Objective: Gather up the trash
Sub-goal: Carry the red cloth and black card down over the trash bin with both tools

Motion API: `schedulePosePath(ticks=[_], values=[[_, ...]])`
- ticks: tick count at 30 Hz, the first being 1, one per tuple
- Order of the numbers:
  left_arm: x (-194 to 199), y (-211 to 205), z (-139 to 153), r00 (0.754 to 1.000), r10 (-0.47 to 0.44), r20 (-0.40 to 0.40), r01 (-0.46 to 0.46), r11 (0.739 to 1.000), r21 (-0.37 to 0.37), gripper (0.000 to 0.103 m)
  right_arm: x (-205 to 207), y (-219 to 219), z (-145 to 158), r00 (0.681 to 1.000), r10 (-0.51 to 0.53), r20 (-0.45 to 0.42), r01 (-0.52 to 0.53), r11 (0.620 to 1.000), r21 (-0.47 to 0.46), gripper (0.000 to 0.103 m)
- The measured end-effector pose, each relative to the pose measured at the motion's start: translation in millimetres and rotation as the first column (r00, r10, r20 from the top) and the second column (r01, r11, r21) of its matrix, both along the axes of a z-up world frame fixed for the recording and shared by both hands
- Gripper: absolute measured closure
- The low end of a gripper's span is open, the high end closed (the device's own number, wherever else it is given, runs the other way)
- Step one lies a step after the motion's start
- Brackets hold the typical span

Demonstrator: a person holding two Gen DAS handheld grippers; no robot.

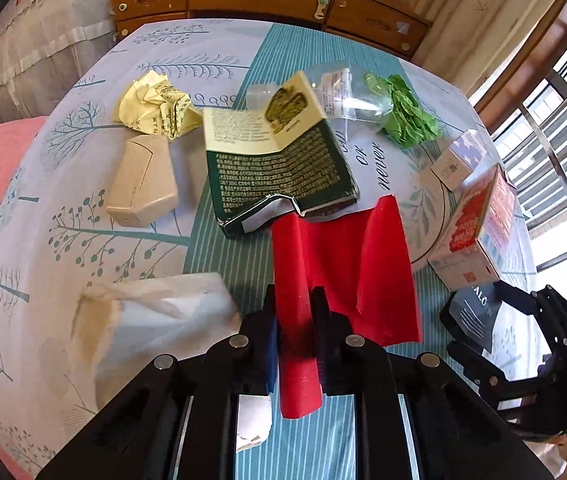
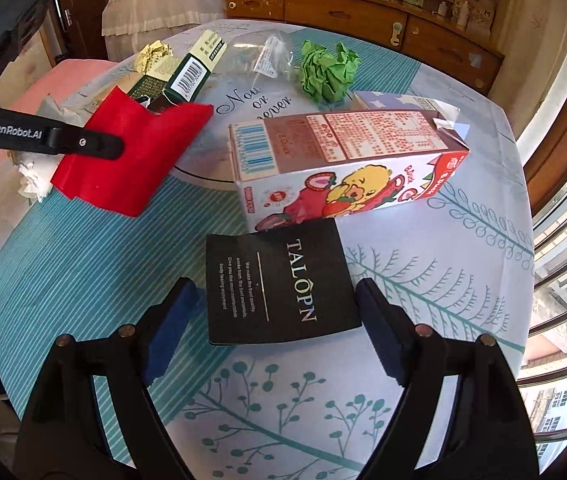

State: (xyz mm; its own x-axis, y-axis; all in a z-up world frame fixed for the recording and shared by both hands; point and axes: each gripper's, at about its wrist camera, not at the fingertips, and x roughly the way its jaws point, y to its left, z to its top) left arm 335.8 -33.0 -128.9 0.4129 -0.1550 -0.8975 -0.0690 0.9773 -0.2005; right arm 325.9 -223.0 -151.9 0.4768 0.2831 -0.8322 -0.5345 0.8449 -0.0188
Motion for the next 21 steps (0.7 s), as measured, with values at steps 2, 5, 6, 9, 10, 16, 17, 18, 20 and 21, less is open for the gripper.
schedulePosePath(ticks=[2,5,6,9,10,16,17,18,20,21], values=[[-8.4,3.5,8.6,1.0,-0.009,0.01,0.009,1.0,-0.013,0.089,-0.4,1.0,-0.3,1.0,-0.021,-0.002,0.021,1.0,0.002,0.023],[-17.8,9.7,22.7,0.999,-0.018,0.036,0.018,1.0,-0.021,0.089,-2.9,0.7,1.8,0.999,-0.045,0.002,0.045,0.999,0.009,0.029],[-21.4,11.4,27.3,0.999,-0.021,0.043,0.022,0.999,-0.024,0.089,-4.1,0.5,2.2,0.999,-0.049,-0.002,0.049,0.999,0.01,0.03],[-31.8,16.1,39.6,0.998,-0.037,0.058,0.039,0.999,-0.031,0.089,-9.7,1.5,2.9,0.999,-0.054,-0.007,0.054,0.999,0.011,0.031],[-35.7,16.8,43.7,0.997,-0.044,0.062,0.046,0.998,-0.034,0.089,-13.6,1.6,3.3,0.998,-0.057,-0.009,0.057,0.998,0.009,0.031],[-67.4,17.3,62.6,0.993,-0.088,0.084,0.093,0.994,-0.051,0.089,-44.3,4.4,10.4,0.997,-0.08,0.002,0.079,0.997,0.013,0.031],[-74.7,17.0,65.1,0.991,-0.099,0.086,0.104,0.993,-0.052,0.089,-50.6,4.5,13.4,0.997,-0.082,0.006,0.082,0.996,0.02,0.031],[-82.4,16.4,67.5,0.99,-0.108,0.088,0.113,0.992,-0.051,0.089,-59.5,5.1,17.9,0.996,-0.084,0.014,0.083,0.996,0.026,0.031],[-98.9,16.0,71.9,0.987,-0.13,0.092,0.134,0.99,-0.044,0.089,-75.8,6.6,27.1,0.996,-0.086,0.029,0.085,0.996,0.037,0.031],[-107.5,15.6,74.1,0.986,-0.14,0.093,0.145,0.989,-0.041,0.089,-84.5,7.4,32.1,0.996,-0.087,0.036,0.085,0.995,0.043,0.031]])
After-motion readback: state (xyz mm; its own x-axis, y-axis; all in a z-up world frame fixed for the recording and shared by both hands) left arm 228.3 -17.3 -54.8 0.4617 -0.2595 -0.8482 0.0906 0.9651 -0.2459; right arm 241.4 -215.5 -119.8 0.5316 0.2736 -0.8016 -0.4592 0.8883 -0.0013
